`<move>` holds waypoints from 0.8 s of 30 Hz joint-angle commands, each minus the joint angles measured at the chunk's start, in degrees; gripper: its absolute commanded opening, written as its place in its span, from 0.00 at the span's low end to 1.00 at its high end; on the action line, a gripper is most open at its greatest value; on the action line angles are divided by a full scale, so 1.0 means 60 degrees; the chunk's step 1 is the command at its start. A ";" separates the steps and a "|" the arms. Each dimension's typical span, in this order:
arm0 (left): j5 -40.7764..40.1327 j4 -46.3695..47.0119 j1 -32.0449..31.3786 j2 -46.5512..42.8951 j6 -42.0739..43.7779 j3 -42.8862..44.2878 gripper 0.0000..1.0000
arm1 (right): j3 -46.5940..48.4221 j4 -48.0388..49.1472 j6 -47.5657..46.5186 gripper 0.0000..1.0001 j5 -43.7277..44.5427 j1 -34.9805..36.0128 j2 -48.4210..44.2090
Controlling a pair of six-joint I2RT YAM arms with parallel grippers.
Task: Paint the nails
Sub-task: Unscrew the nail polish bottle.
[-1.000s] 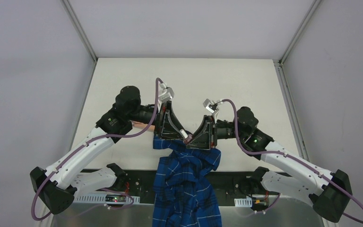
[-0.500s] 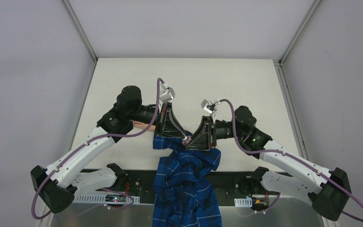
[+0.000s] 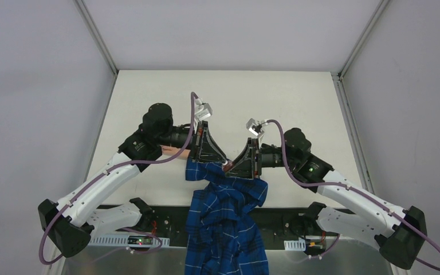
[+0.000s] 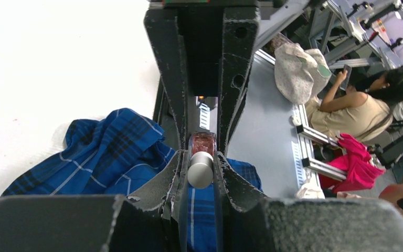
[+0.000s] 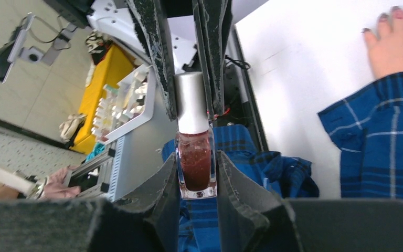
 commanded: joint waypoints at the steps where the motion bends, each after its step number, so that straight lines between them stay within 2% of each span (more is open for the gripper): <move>1: -0.0593 0.0052 -0.0193 0.0260 -0.0340 0.0403 0.00 | 0.0621 -0.0558 -0.0411 0.00 0.2384 -0.0041 -0.0049; 18: -0.2628 -0.0326 0.0063 0.0838 -0.1236 0.0127 0.00 | 0.0957 -0.0914 -0.1199 0.00 0.7113 0.0149 0.0214; 24: -0.3048 -0.0326 0.0406 0.1011 -0.1786 -0.0051 0.00 | 0.1594 -0.0784 -0.1968 0.00 0.9821 0.0980 0.1067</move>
